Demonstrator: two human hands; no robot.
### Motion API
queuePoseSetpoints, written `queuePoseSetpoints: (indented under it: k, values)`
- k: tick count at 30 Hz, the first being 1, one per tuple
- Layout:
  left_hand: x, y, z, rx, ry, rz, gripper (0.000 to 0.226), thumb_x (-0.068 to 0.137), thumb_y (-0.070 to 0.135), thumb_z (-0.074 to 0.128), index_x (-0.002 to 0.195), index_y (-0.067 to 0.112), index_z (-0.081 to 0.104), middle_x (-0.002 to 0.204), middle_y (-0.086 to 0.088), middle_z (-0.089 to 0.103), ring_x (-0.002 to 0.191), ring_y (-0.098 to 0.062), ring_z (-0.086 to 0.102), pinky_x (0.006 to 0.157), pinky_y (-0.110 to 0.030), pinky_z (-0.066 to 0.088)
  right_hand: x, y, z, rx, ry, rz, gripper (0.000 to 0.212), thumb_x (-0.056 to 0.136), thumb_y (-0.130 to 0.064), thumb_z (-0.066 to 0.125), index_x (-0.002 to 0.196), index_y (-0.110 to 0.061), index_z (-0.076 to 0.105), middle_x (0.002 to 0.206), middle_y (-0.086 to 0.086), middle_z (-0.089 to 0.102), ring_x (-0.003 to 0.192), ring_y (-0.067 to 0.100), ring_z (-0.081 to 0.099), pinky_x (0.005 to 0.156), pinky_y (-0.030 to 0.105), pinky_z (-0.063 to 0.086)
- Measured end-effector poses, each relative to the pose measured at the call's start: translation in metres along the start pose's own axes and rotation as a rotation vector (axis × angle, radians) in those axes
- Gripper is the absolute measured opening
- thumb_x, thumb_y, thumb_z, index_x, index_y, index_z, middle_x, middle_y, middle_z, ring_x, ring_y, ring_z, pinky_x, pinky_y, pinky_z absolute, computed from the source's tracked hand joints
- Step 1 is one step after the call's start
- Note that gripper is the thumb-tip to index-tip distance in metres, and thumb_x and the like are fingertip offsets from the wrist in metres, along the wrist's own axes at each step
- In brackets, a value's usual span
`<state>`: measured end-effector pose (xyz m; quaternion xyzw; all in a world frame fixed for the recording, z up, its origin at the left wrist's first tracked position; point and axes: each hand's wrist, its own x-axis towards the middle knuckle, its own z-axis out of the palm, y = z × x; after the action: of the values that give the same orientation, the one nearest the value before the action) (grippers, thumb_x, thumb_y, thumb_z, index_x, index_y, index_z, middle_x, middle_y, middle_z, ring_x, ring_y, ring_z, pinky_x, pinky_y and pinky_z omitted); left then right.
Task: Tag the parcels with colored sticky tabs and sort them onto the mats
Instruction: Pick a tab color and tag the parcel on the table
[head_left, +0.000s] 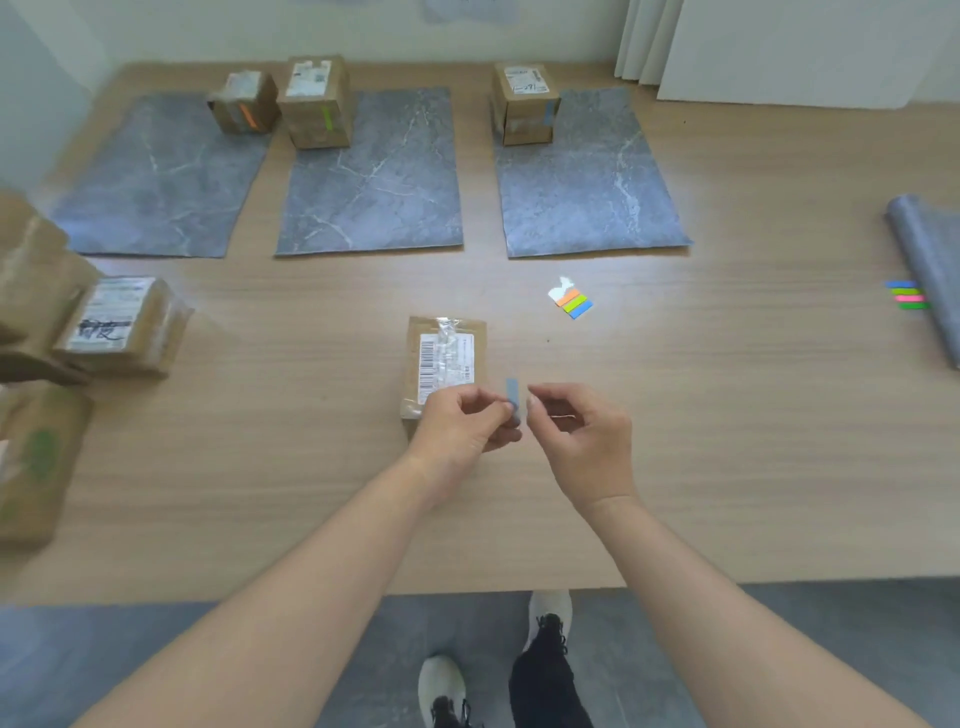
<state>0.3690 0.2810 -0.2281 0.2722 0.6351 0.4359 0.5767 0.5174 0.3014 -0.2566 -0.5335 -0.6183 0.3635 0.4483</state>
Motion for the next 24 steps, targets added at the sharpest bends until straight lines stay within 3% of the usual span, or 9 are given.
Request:
queuePoseSetpoints:
  k: [4,8,12,14,18,24]
  values:
    - [-0.018,-0.024,-0.027,0.091,0.043,0.009,0.009,0.095,-0.002,0.06,0.088,0.001,0.064,0.082,-0.016,0.07,0.069,-0.026,0.072,0.076,-0.033,0.062,-0.022,-0.005,0.013,-0.086,-0.029,-0.007,0.021,0.091,-0.001,0.066,0.104,-0.013,0.078,0.097,-0.007,0.075,0.083,0.005,0.069,0.072,0.014,0.052]
    - [-0.019,-0.048,-0.046,0.193,0.146,0.022,0.01,0.093,0.0,0.062,0.086,0.002,0.068,0.079,-0.015,0.073,0.071,-0.029,0.075,0.085,-0.047,0.06,-0.023,-0.002,0.023,-0.215,-0.109,-0.094,0.044,0.083,0.011,0.053,0.113,-0.012,0.075,0.104,-0.003,0.072,0.091,0.012,0.068,0.078,0.019,0.052]
    - [-0.011,-0.068,-0.053,0.204,0.206,0.027,0.012,0.091,0.004,0.066,0.082,0.009,0.072,0.075,-0.009,0.074,0.072,-0.026,0.075,0.088,-0.049,0.059,-0.015,0.005,0.033,-0.365,-0.256,-0.201,0.059,0.079,0.015,0.05,0.126,-0.013,0.07,0.135,0.002,0.064,0.122,0.018,0.06,0.1,0.023,0.046]
    - [-0.005,-0.077,-0.053,0.223,0.227,0.034,0.011,0.09,0.008,0.068,0.082,0.014,0.073,0.073,-0.005,0.075,0.074,-0.022,0.075,0.088,-0.044,0.058,-0.01,0.011,0.039,-0.429,-0.369,-0.218,0.062,0.081,0.011,0.051,0.134,-0.016,0.066,0.146,0.0,0.057,0.133,0.019,0.052,0.104,0.026,0.044]
    - [0.001,-0.088,-0.05,0.266,0.276,0.053,0.011,0.089,0.015,0.069,0.081,0.02,0.074,0.071,0.001,0.075,0.074,-0.014,0.073,0.082,-0.033,0.055,-0.009,0.021,0.048,-0.504,-0.516,-0.305,0.06,0.083,0.004,0.057,0.139,-0.018,0.062,0.15,-0.001,0.053,0.132,0.024,0.053,0.098,0.037,0.052]
    - [0.013,-0.09,-0.046,0.358,0.309,0.087,0.014,0.087,0.023,0.069,0.074,0.023,0.074,0.07,0.005,0.073,0.073,-0.017,0.067,0.071,-0.03,0.051,-0.007,0.029,0.052,-0.516,-0.482,-0.354,0.048,0.084,-0.006,0.069,0.131,-0.017,0.069,0.14,0.0,0.062,0.123,0.026,0.058,0.091,0.038,0.055]
